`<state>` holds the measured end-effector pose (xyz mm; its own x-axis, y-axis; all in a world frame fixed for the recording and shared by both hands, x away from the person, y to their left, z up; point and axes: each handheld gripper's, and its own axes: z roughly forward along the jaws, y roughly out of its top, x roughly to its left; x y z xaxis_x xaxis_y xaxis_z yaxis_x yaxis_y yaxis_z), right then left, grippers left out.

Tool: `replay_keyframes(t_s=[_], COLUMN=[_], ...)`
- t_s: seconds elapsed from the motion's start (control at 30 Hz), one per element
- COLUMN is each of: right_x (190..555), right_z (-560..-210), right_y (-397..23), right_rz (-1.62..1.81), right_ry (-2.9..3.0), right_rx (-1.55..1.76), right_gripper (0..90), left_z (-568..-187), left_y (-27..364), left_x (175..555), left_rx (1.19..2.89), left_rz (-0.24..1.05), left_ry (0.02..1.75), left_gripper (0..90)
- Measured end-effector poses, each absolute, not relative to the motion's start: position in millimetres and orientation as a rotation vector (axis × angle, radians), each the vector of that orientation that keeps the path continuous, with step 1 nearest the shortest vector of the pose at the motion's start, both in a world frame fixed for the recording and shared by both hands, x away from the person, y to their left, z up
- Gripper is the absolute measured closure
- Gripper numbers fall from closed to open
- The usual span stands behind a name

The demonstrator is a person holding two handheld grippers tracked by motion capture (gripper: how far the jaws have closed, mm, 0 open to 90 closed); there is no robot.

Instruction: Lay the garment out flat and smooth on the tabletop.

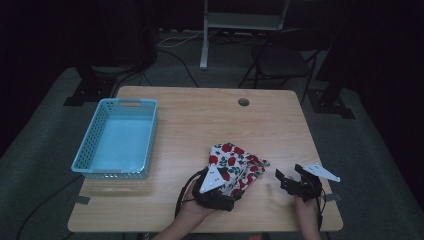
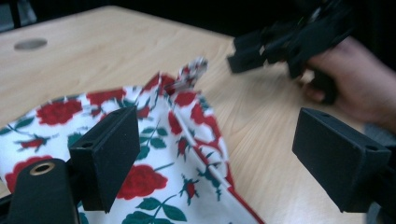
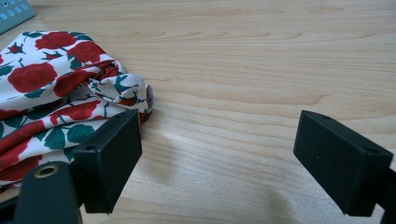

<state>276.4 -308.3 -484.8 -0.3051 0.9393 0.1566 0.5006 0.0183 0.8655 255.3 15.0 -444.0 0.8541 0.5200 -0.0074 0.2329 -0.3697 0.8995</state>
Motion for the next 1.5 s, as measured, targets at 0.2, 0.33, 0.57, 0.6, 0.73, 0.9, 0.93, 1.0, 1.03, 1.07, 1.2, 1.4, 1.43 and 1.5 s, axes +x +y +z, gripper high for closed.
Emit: replay_keyframes(t_s=[0.2, 0.33, 0.57, 0.6, 0.73, 0.9, 0.93, 1.0, 1.03, 1.07, 1.2, 1.4, 1.43, 1.5], right_x=[276, 276, 276, 276, 276, 276, 276, 276, 276, 276, 276, 276, 276, 276], right_z=[-485, -485, -485, -485, -485, -485, -485, -485, -485, -485, -485, -485, -485, -485], right_y=[-308, -308, -309, -309, -309, -309, -309, -309, -309, -309, -309, -309, -309, -308], right_rz=[1.231, 1.231, 1.232, 1.232, 1.233, 1.233, 1.233, 1.235, 1.235, 1.235, 1.234, 1.234, 1.233, 1.232], right_ry=[1.827, 1.828, 1.824, 1.824, 1.825, 1.827, 1.827, 1.827, 1.827, 1.827, 1.829, 1.830, 1.829, 1.830], right_rx=[1.467, 1.469, 1.468, 1.468, 1.469, 1.468, 1.469, 1.470, 1.470, 1.470, 1.467, 1.469, 1.468, 1.467], right_gripper=[14.7, 14.7, 14.7, 14.7, 14.7, 14.7, 14.7, 14.7, 14.7, 14.7, 14.7, 14.7, 14.7, 14.7], left_z=[-455, -461, -464, -465, -465, -464, -463, -461, -461, -460, -456, -445, -444, -442], left_y=[6, 1, -1, -1, 1, 3, 3, 5, 6, 8, 16, 36, 39, 47], left_x=[263, 266, 274, 275, 276, 275, 275, 275, 276, 276, 278, 282, 283, 285], left_rx=[2.053, 2.134, 2.154, 2.151, 2.156, 2.147, 2.142, 2.121, 2.114, 2.100, 2.029, 1.916, 1.904, 1.866], left_rz=[0.318, 0.288, 0.250, 0.250, 0.277, 0.306, 0.301, 0.290, 0.282, 0.282, 0.264, 0.298, 0.311, 0.306], left_ry=[0.585, 0.586, 0.597, 0.600, 0.583, 0.557, 0.554, 0.558, 0.560, 0.567, 0.607, 0.686, 0.698, 0.731], left_gripper=[26.2, 26.5, 43.1, 45.4, 59.8, 80.0, 82.0, 85.3, 85.3, 85.4, 85.4, 85.5, 85.5, 85.5])
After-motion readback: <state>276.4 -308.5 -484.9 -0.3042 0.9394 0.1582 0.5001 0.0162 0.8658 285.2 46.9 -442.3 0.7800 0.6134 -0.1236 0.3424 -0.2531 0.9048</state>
